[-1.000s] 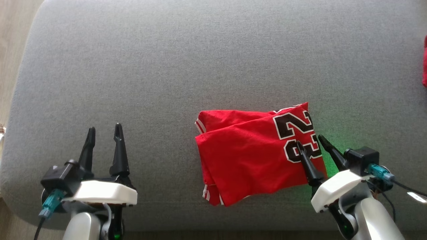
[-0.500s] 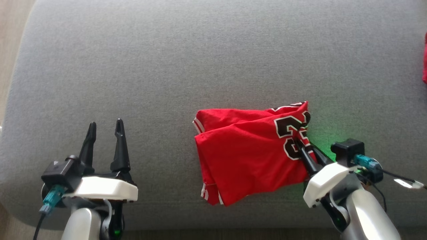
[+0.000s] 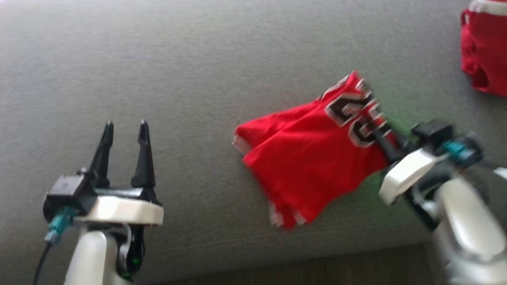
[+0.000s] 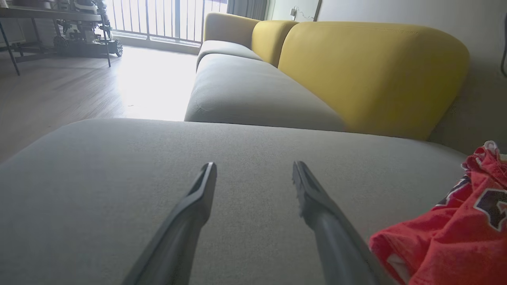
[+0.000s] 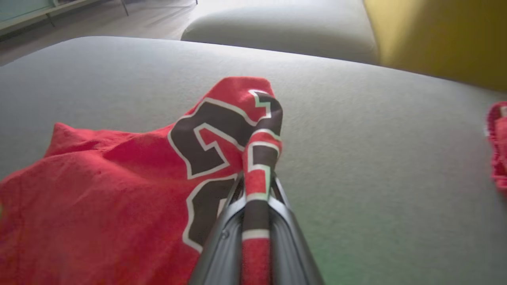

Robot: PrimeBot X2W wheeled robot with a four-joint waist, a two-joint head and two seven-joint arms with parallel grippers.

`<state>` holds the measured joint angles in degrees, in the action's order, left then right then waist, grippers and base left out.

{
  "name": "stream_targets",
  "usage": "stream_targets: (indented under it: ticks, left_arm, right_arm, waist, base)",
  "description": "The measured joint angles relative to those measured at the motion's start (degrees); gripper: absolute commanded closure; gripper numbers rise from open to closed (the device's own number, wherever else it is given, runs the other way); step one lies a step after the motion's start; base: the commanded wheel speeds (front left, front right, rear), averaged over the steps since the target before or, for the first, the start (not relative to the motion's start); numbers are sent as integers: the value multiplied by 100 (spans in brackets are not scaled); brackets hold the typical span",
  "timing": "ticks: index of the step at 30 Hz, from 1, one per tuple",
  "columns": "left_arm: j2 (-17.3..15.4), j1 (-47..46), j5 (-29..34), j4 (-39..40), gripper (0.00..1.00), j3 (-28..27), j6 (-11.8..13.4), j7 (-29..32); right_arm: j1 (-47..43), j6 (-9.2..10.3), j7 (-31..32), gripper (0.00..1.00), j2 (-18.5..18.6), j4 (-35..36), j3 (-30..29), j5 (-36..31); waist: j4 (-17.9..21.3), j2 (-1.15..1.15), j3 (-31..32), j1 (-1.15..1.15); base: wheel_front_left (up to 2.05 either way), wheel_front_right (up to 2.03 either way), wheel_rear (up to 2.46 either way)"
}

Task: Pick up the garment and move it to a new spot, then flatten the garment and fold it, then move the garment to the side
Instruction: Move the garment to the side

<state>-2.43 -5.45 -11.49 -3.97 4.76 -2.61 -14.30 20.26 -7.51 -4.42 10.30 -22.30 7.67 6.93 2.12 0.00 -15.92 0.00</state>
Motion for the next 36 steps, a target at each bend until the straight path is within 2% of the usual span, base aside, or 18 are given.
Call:
stream_targets:
  ticks: [5, 9, 12, 16, 18, 19, 25, 36]
  left_arm:
    - [0, -280, 203, 129, 0, 4, -104, -19]
    - [-68, -455, 374, 157, 0, 36, -252, -41]
    - [-187, -723, 469, 162, 0, 46, -302, -41]
    - [-536, -1033, 637, 177, 0, 81, -352, -40]
    - [-624, -1077, 678, 196, 0, 116, -353, -26]
    - [-799, -1164, 745, 298, 0, 198, -380, 115]
    - [-1255, -1555, 799, 866, 0, 422, -443, 648]
    - [-1545, -2128, 735, 1519, 0, 899, -452, 1249]
  right_arm:
    - [580, 1, 105, 100, 468, 111, -169, 328]
    - [1157, 0, 142, 100, 800, -16, 59, 527]
    - [1609, 0, 142, 100, 1003, -300, 298, 777]
    - [2356, 0, 111, 100, 1173, -811, 621, 1022]
    - [2550, 0, 59, 100, 1200, -956, 661, 1084]
    - [2905, 0, -49, 100, 1270, -1209, 770, 1194]
    - [3615, 0, -343, 100, 1362, -1984, 989, 1433]
    - [4351, 0, -836, 100, 1525, -3162, 1054, 1841]
  waist:
    - [329, 0, -257, 0]
    - [602, 0, -526, 0]
    - [800, 0, -749, 0]
    - [1119, 0, -1015, 1]
    - [1202, 0, -1073, 1]
    - [1366, 0, -1182, 0]
    - [1786, 0, -1479, 1]
    - [2092, 0, -1879, 1]
  base:
    - [0, 0, 0]
    - [0, 0, 0]
    - [0, 0, 0]
    - [0, 0, 0]
    - [0, 0, 0]
    - [0, 0, 0]
    - [0, 0, 0]
    - [0, 0, 0]
